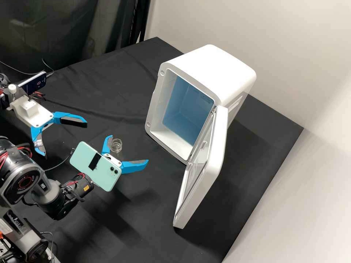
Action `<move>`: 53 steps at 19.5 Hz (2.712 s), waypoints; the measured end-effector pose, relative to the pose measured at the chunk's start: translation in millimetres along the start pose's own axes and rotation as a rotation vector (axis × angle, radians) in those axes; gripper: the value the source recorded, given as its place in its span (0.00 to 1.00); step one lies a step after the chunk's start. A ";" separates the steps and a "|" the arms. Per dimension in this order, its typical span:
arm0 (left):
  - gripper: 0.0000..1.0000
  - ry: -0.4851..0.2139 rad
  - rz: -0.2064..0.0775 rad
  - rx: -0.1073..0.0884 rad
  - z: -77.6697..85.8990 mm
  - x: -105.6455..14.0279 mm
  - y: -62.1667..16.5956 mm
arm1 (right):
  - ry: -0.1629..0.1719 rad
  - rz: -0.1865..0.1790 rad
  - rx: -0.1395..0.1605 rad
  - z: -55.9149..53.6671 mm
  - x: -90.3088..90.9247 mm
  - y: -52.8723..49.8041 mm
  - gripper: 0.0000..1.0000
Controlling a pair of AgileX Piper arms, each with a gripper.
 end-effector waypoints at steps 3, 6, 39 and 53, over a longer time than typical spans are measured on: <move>1.00 0.035 0.033 -0.002 -15.7 -17.3 -0.2 | -0.005 -0.005 0.000 1.0 0.5 -1.0 1.00; 1.00 0.103 0.061 -0.033 -32.7 -32.4 -0.5 | -0.005 -0.005 -0.001 1.0 0.5 -1.0 1.00; 1.00 0.023 -0.046 -0.072 -33.2 -36.3 -25.6 | 0.005 -0.353 -0.110 86.2 -40.0 1.1 1.00; 1.00 0.014 -0.043 -0.072 -30.6 -36.1 -25.1 | 0.021 -0.378 0.002 92.8 -54.2 0.3 0.00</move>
